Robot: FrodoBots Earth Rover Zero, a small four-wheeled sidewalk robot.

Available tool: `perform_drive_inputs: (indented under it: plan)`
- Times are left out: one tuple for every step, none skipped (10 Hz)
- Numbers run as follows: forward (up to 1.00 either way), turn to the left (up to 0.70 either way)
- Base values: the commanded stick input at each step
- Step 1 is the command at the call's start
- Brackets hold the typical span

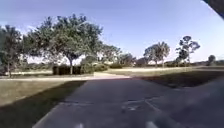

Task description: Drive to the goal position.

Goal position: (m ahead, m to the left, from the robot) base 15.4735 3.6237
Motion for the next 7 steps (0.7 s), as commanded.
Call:
perform_drive_inputs:
  plan:
    - [1.00, 0.31]
    - [1.00, 0.37]
    - [1.00, 0.13]
    - [1.00, 0.02]
    - [1.00, 0.02]
    - [1.00, 0.02]
    - [1.00, 0.03]
